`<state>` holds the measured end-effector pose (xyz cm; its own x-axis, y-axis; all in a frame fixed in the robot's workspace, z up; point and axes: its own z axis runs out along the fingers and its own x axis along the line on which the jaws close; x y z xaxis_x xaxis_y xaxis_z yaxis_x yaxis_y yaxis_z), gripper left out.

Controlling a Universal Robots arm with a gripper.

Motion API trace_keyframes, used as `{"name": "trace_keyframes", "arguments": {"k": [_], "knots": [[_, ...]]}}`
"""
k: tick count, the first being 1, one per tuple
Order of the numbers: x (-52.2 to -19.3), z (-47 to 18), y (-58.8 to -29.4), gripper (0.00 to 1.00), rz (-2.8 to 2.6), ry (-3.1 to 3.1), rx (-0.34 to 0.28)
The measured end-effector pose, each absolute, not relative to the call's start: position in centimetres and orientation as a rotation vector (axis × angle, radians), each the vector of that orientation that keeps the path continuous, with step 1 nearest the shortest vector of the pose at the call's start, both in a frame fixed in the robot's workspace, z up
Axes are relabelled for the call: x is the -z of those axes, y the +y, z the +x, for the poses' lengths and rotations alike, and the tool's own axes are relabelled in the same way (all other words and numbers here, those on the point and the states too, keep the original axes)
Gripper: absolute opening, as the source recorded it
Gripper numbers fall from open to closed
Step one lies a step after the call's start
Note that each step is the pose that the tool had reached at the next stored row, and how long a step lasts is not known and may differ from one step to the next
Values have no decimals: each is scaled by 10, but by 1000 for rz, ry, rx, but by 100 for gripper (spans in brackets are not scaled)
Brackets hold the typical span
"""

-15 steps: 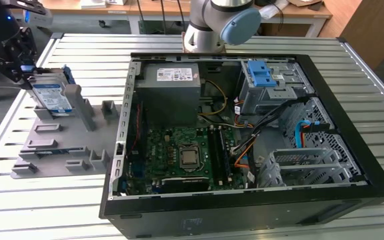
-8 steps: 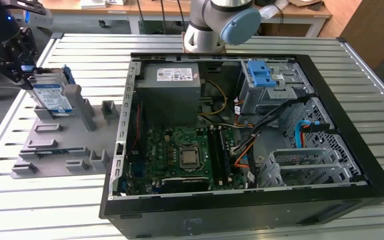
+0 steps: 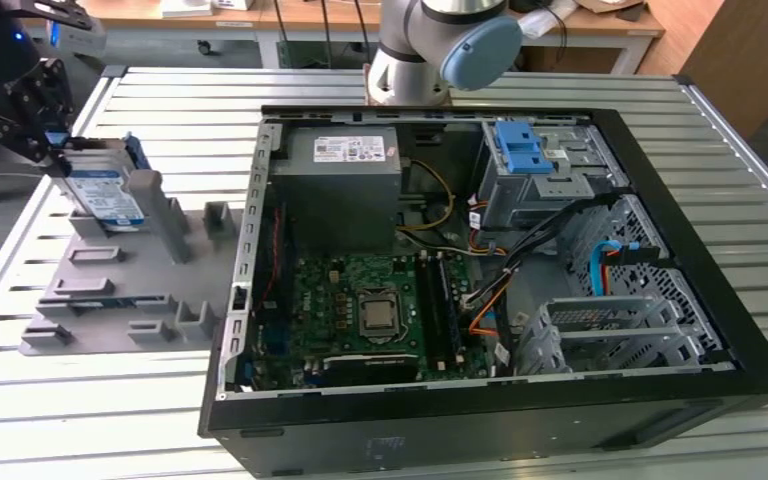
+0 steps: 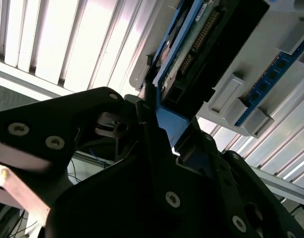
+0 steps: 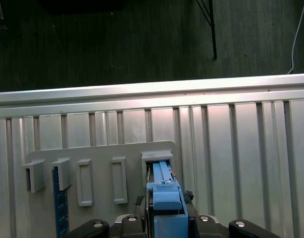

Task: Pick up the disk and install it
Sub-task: 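Pick up the disk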

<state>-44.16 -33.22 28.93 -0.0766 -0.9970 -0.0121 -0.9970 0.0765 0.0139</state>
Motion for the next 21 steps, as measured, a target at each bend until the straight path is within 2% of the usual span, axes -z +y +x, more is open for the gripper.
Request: {"name": "trace_keyframes", "arguments": {"k": [2,21], "knots": [[-289,-442,-332,37,2134,-2304,29],[-289,-442,-332,37,2197,-2244,29]]}}
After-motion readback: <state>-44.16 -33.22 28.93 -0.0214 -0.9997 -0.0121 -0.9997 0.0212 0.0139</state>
